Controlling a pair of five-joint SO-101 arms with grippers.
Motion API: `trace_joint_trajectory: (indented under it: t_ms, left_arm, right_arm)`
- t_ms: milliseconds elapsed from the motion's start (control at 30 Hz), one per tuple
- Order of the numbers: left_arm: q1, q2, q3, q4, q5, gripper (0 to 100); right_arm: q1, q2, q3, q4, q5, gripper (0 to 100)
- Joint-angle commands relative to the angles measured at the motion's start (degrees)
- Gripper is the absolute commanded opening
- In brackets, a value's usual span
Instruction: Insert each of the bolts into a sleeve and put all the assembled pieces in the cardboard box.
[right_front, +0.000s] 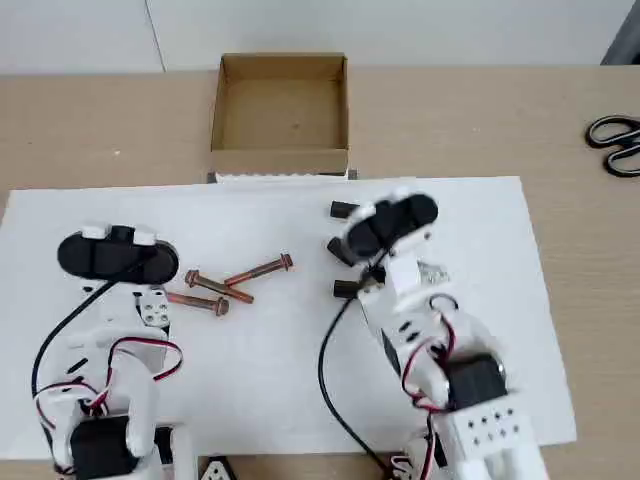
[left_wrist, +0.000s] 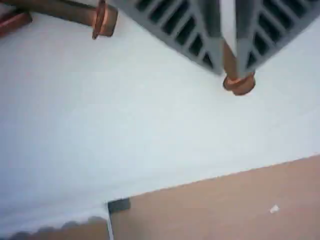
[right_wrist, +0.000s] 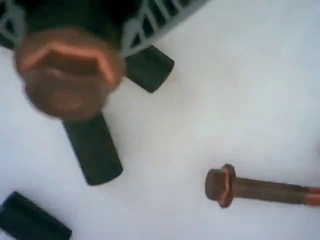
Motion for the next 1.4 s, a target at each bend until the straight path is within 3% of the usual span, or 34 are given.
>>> trace_joint_trajectory:
  t_ms: [0, 367, 533, 900, 1033, 1367]
  left_arm:
    - [-0.44, -0.26, 1.80, 0.26, -0.62, 1]
    - [-0.44, -0.26, 9.98, 0.09, -0.97, 1]
    - [-0.53, -0.26, 11.91, 0.26, -0.97, 1]
    - [-0.44, -0.26, 11.91, 0.26, -0.70, 1]
    - [-0.35, -0.26, 11.91, 0.26, -0.70, 1]
    - [-0.53, -0.62, 13.05, 1.05, -0.70, 1]
  right_arm:
    - [0.57, 12.79, -16.62, 4.35, -0.62, 0.4]
    - [1.10, 56.66, -62.42, 26.42, -0.18, 0.7]
    - [0.40, 70.11, -77.71, 37.67, -0.62, 0.4]
    - [0.13, 73.01, -82.37, 37.14, 2.46, 0.4]
    - [0.22, 75.38, -86.15, 31.34, 3.08, 0.5]
    - [0.22, 98.24, -111.21, 26.95, 9.05, 0.7]
